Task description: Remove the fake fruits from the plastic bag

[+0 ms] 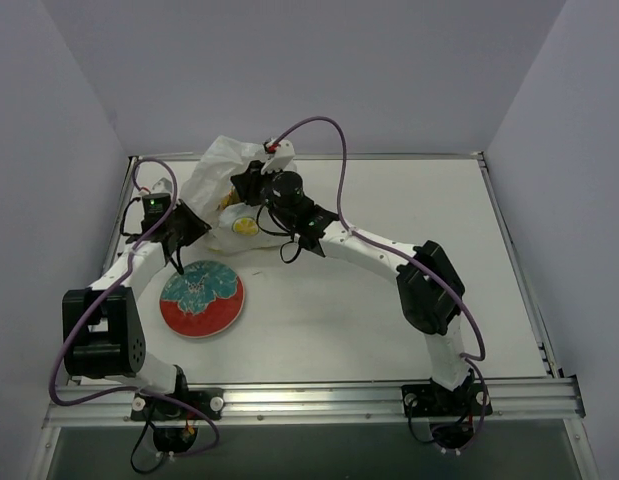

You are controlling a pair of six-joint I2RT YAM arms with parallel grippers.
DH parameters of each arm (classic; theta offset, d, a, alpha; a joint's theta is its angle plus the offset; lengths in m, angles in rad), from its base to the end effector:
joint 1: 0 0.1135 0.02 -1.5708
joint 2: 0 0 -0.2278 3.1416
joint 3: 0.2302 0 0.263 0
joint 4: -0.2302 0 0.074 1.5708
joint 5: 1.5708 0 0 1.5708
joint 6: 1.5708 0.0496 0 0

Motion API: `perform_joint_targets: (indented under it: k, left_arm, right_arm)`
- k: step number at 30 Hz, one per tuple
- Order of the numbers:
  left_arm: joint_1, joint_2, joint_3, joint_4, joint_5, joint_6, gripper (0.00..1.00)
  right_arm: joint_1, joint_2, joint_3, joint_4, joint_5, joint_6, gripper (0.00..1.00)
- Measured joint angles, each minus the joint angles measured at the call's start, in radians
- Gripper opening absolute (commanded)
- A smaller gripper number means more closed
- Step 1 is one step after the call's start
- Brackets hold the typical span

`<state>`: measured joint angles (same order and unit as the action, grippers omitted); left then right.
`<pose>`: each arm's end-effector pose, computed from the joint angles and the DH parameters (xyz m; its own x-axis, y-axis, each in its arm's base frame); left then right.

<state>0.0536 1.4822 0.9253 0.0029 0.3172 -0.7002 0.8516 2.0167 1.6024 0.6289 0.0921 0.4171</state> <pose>0.3523 0.0034 0.1923 -0.5396 -0.6420 -0.5446 -0.1749 0.7182 -0.6735 0.3311 0.3712 0.2972 -0.1512 0.4396 -0.8854 -0.6876 0.5967 0.4137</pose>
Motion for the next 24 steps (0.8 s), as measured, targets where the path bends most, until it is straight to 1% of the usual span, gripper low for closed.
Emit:
perform_joint_targets:
  k: [7,16,24]
  left_arm:
    - [-0.014,0.008,0.000,0.005,0.005,-0.005,0.02]
    - [-0.042,0.008,0.000,0.006,0.003,0.000,0.02]
    - [-0.080,0.000,0.000,0.016,0.006,0.008,0.02]
  right_arm:
    - [0.000,0.000,0.123,0.075,-0.032,0.016,0.00]
    - [-0.001,0.033,0.150,0.239,-0.048,0.095,0.00]
    - [-0.001,0.114,0.200,0.288,-0.057,0.186,0.00]
